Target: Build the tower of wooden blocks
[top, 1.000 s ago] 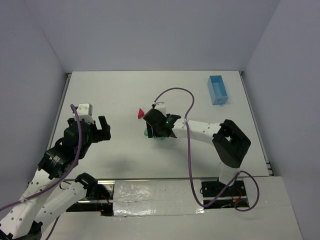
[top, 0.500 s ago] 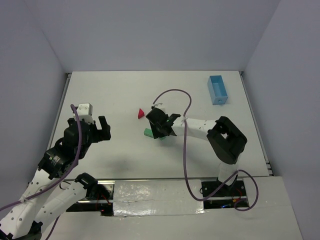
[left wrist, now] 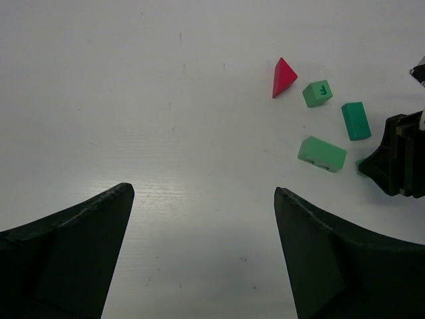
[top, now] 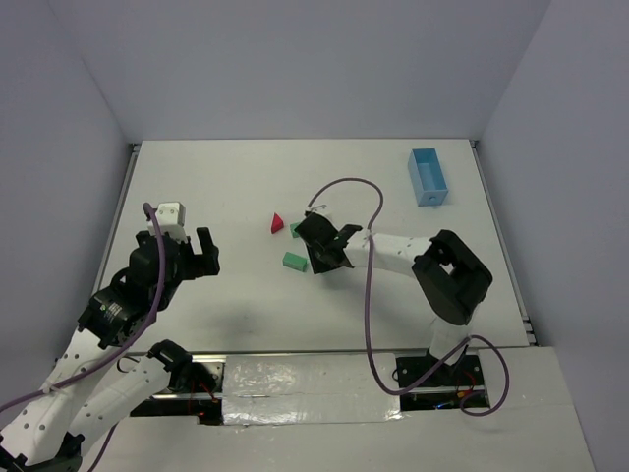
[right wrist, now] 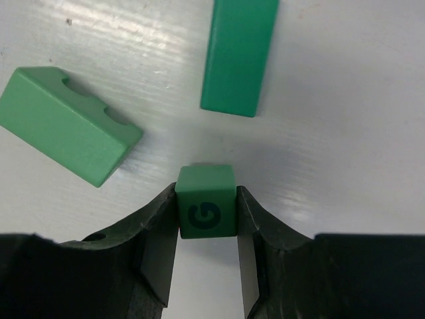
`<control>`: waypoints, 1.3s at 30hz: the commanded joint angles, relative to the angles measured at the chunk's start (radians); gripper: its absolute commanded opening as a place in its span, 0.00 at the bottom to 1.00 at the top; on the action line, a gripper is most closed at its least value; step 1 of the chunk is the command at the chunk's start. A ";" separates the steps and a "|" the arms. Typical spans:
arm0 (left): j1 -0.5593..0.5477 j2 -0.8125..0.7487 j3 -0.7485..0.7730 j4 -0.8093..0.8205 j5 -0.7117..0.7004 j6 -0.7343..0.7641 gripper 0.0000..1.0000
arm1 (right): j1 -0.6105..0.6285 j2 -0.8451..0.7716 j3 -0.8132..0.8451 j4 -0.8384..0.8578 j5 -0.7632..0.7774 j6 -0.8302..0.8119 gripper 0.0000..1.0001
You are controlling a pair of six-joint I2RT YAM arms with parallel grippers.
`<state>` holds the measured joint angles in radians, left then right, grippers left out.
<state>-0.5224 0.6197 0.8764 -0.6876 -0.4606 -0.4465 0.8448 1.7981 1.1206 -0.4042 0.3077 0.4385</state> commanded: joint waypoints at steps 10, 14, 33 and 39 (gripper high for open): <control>-0.004 0.003 -0.007 0.036 0.011 0.017 0.99 | -0.268 0.026 0.105 -0.056 0.001 -0.023 0.32; -0.004 -0.001 -0.005 0.033 0.008 0.012 1.00 | -0.285 0.113 0.197 -0.081 0.024 -0.037 0.33; -0.005 -0.008 -0.008 0.034 0.011 0.015 0.99 | -0.276 0.034 0.241 -0.110 -0.013 -0.011 0.70; -0.004 -0.008 -0.008 0.033 0.007 0.012 0.99 | -0.181 0.069 0.378 -0.139 -0.007 0.009 0.88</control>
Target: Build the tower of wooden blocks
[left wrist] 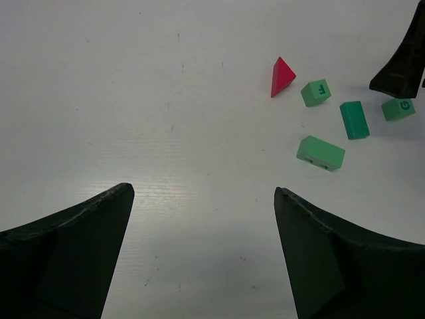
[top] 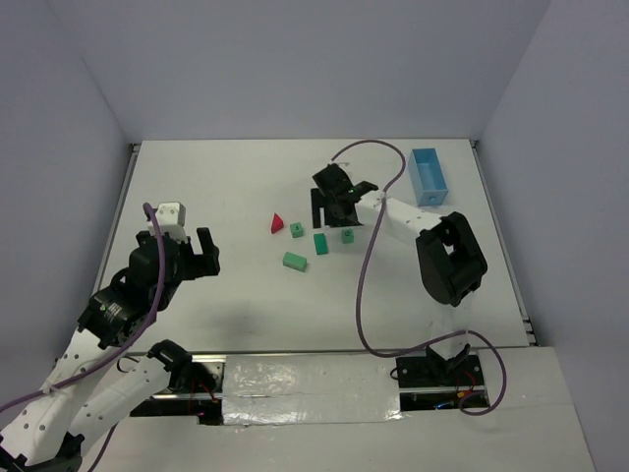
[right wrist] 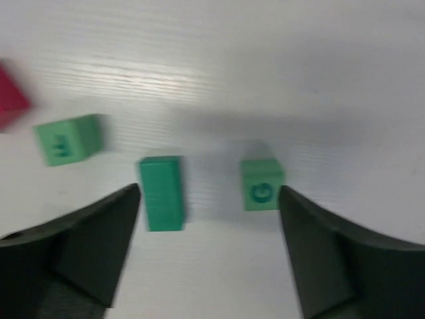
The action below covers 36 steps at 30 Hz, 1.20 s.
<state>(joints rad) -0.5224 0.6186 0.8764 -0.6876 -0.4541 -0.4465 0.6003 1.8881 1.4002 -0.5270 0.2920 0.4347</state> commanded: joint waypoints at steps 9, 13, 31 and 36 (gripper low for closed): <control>-0.005 -0.008 -0.008 0.031 -0.003 0.011 1.00 | 0.148 0.196 0.360 -0.070 0.035 0.022 0.90; -0.005 -0.010 -0.008 0.031 -0.003 0.012 1.00 | 0.158 0.281 0.433 -0.106 0.025 0.003 0.70; -0.005 -0.013 -0.008 0.031 -0.003 0.011 1.00 | 0.167 0.364 0.479 -0.102 -0.017 -0.044 0.49; -0.005 -0.014 -0.008 0.031 -0.003 0.011 1.00 | 0.165 0.382 0.493 -0.113 -0.014 -0.048 0.48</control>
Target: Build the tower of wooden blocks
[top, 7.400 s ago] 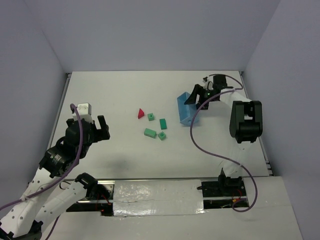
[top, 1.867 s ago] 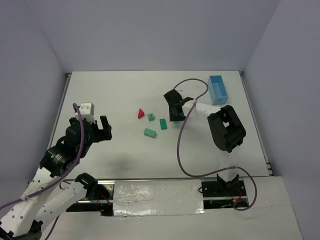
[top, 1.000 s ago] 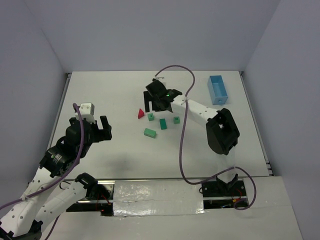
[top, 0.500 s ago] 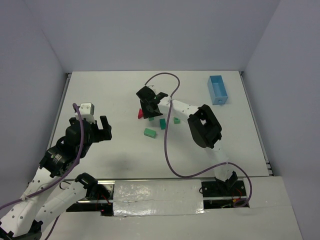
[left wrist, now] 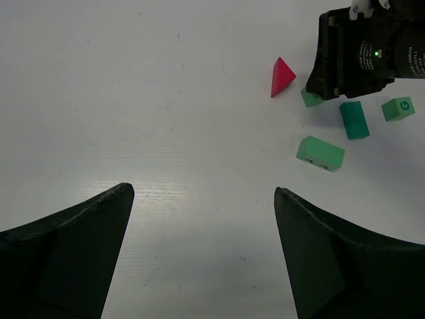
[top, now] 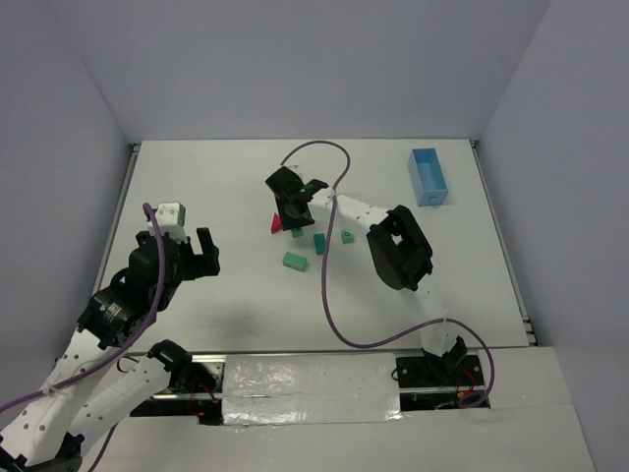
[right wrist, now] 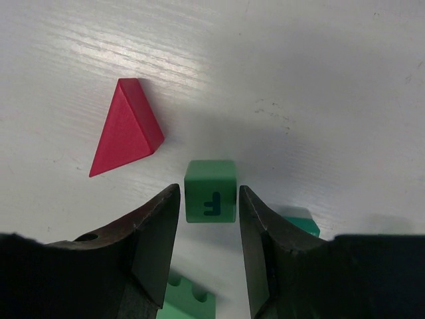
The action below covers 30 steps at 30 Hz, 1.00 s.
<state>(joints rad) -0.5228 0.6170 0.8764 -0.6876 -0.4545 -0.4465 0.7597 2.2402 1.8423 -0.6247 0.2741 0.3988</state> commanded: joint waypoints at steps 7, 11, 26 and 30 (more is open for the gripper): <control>-0.005 -0.013 -0.007 0.031 -0.003 0.011 0.99 | 0.007 0.041 0.066 -0.023 0.000 -0.020 0.46; -0.005 -0.010 -0.008 0.033 -0.001 0.012 1.00 | 0.009 0.030 0.064 -0.026 -0.004 -0.021 0.37; -0.006 -0.003 -0.008 0.036 0.004 0.014 1.00 | -0.111 -0.399 -0.296 0.057 -0.009 -0.046 0.31; -0.005 -0.003 -0.008 0.034 0.004 0.015 1.00 | -0.192 -0.484 -0.477 0.108 -0.039 -0.057 0.31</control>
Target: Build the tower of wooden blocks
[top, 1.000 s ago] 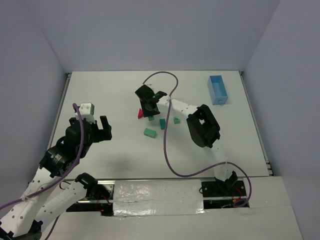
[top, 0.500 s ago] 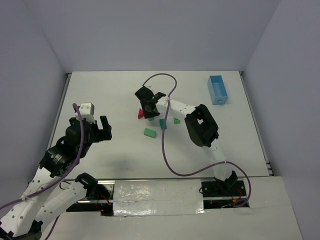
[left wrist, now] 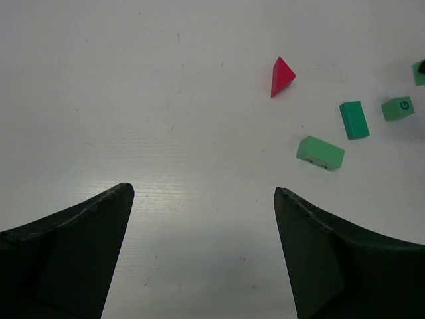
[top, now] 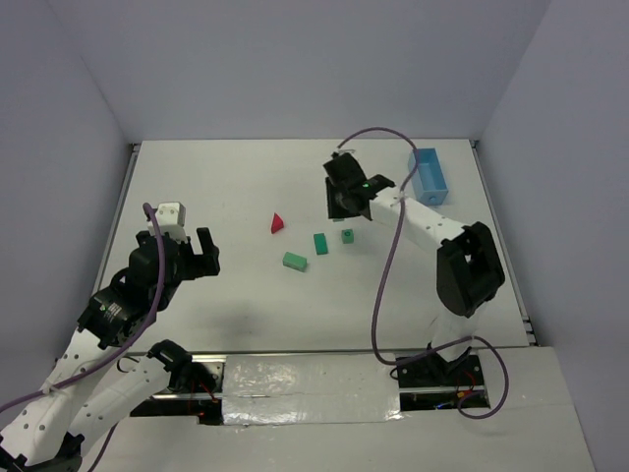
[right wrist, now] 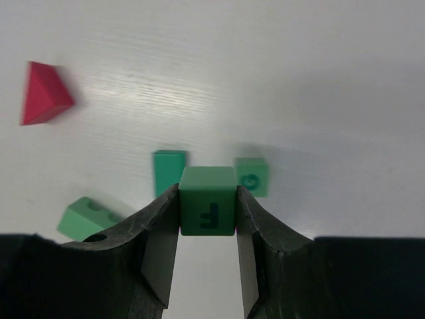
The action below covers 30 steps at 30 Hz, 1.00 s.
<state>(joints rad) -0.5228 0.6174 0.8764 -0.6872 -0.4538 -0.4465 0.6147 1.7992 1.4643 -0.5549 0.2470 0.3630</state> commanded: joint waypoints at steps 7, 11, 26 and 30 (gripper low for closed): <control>-0.008 0.004 -0.008 0.035 0.004 0.015 1.00 | -0.148 -0.083 -0.223 0.090 -0.014 -0.059 0.31; -0.006 0.007 -0.007 0.032 0.000 0.012 0.99 | -0.174 -0.066 -0.249 0.114 -0.018 -0.070 0.31; -0.006 0.016 -0.008 0.032 -0.002 0.012 1.00 | -0.205 0.052 -0.188 0.115 -0.052 -0.114 0.36; -0.006 0.016 -0.008 0.032 -0.003 0.012 0.99 | -0.205 0.057 -0.194 0.116 -0.040 -0.113 0.40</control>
<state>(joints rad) -0.5247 0.6338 0.8761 -0.6872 -0.4511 -0.4465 0.4160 1.8545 1.2324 -0.4614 0.1947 0.2630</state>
